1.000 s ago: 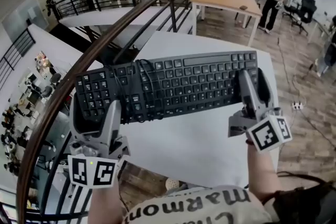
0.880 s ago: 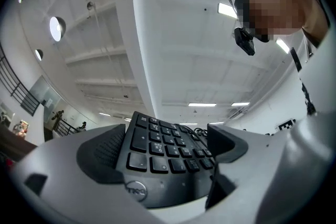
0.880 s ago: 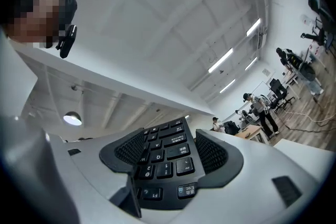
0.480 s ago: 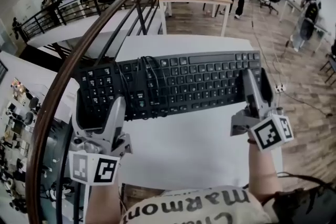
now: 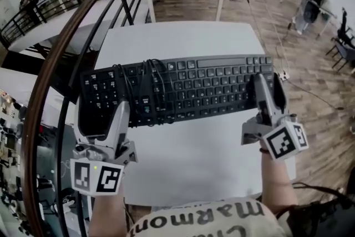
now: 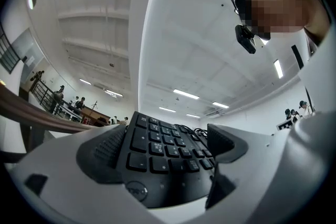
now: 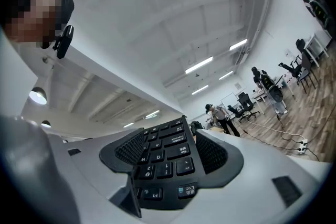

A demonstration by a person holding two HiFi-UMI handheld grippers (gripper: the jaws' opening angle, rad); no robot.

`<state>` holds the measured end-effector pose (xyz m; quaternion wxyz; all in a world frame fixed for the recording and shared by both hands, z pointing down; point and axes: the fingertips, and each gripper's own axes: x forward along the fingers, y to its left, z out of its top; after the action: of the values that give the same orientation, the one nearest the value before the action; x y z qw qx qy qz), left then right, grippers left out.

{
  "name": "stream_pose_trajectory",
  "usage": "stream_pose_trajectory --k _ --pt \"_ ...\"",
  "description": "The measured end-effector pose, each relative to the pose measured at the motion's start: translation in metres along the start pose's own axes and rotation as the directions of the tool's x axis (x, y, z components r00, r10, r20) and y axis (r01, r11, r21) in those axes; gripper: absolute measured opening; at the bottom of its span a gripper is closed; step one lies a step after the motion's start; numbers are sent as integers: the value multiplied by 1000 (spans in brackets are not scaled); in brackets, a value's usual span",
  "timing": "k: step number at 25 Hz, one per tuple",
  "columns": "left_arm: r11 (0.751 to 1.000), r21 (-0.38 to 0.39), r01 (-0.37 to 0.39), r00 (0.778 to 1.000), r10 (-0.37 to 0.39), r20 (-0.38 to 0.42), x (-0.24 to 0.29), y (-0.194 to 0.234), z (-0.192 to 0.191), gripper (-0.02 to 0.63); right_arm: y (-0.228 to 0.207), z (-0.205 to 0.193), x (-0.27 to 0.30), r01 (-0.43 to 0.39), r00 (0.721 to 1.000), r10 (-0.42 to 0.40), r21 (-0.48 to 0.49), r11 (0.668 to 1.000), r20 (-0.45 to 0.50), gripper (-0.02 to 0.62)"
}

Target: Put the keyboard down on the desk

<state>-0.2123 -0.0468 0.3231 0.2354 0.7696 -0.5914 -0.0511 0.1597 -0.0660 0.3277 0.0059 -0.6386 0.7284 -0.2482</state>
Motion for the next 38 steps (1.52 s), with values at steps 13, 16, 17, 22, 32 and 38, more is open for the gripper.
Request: stream_pose_trajectory --k 13,16,17,22,32,38 --pt "988 132 79 934 -120 337 -3 -6 16 482 4 16 12 -159 925 174 -73 985 339 313" --pt "989 128 72 942 -110 318 -15 -9 9 482 4 10 -3 -157 934 167 -57 986 317 313" --pt "990 125 71 944 -107 311 -15 -9 9 482 4 9 -4 -155 937 163 -52 987 310 313" --pt "990 123 70 951 -104 290 -10 -10 11 482 2 11 2 -146 944 151 -39 989 295 313" --pt "994 104 30 975 -52 215 -7 -8 11 482 -2 2 9 -126 969 121 6 992 214 313" --pt "997 73 10 987 -22 160 -6 -7 10 482 -3 0 12 -101 985 96 28 994 143 313"
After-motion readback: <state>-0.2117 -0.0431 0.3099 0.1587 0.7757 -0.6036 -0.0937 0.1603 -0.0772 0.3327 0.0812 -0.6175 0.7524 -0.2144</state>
